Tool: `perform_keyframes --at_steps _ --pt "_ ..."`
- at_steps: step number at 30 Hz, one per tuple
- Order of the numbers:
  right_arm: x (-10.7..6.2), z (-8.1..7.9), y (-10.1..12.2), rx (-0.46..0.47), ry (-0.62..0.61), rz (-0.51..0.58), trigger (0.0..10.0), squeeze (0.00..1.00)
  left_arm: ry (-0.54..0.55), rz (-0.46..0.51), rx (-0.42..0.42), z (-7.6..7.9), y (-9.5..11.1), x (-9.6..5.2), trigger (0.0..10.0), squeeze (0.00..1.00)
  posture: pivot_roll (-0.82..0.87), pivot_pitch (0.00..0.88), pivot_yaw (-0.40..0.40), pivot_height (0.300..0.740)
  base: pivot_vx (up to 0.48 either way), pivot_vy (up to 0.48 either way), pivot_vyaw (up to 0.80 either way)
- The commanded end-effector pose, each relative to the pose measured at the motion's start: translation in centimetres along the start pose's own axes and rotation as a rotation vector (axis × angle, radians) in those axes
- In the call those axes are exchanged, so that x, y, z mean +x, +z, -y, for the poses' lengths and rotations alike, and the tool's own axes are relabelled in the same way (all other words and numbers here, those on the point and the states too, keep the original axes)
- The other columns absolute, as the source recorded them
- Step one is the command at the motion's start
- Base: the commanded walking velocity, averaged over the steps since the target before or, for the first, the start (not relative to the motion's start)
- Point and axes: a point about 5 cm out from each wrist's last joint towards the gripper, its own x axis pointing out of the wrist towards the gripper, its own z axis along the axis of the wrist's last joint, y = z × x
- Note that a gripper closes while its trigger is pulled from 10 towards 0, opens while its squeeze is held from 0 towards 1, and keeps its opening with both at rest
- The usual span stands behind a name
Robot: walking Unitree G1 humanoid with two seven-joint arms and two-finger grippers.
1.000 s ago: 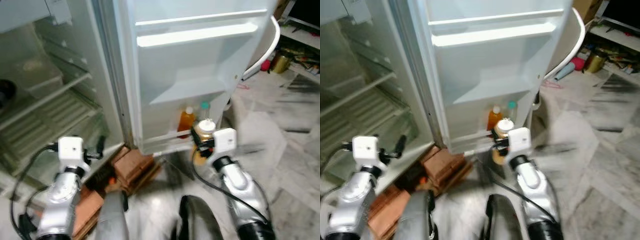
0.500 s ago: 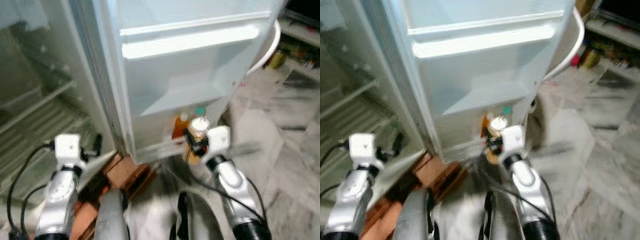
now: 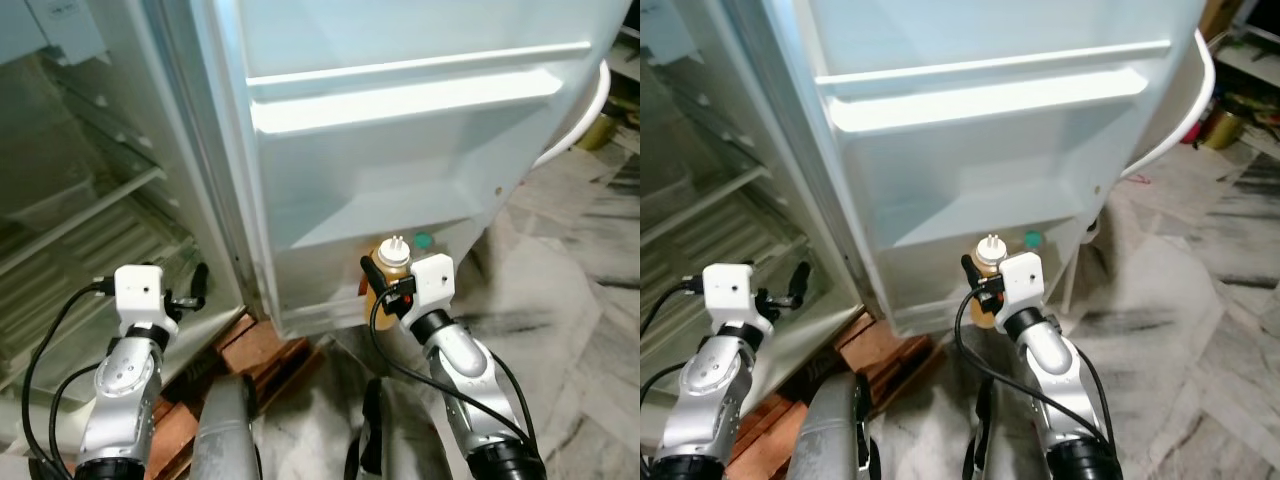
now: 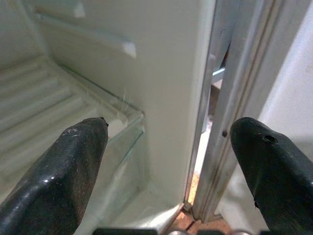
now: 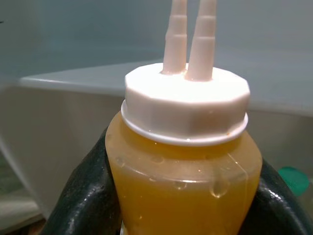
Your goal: Restocking fridge
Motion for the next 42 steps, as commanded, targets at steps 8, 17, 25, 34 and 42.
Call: perform_keyframes --at_steps 8,17,25,34,42 --pt "0.5 -0.8 0.4 0.015 0.041 0.02 10.0 0.0 0.007 -0.025 0.014 -0.3 -0.4 -0.4 10.0 0.0 0.05 0.09 -0.01 0.606 0.0 0.0 0.56" --pt "0.9 0.5 0.6 -0.014 -0.089 0.014 10.0 0.0 0.005 -0.03 0.018 -0.5 -0.4 -0.7 10.0 0.0 0.05 0.107 -0.008 0.606 0.0 0.0 0.17" --pt "1.5 0.7 0.3 0.006 -0.115 -0.015 10.0 0.0 0.008 -0.041 0.04 -1.1 -0.2 -2.0 10.0 0.0 0.08 0.165 -0.007 0.571 0.0 0.0 0.0" --pt "2.9 0.8 1.2 -0.027 -0.089 0.018 10.0 0.0 -0.09 -0.032 0.086 -0.3 0.7 -2.6 10.0 0.0 0.1 0.19 -0.025 0.521 0.0 0.0 0.0" --pt "4.1 1.4 2.0 -0.062 -0.074 0.039 10.0 0.0 -0.117 -0.049 0.085 -0.6 1.1 -3.1 10.0 0.0 0.12 0.212 -0.027 0.521 0.0 0.0 0.0"
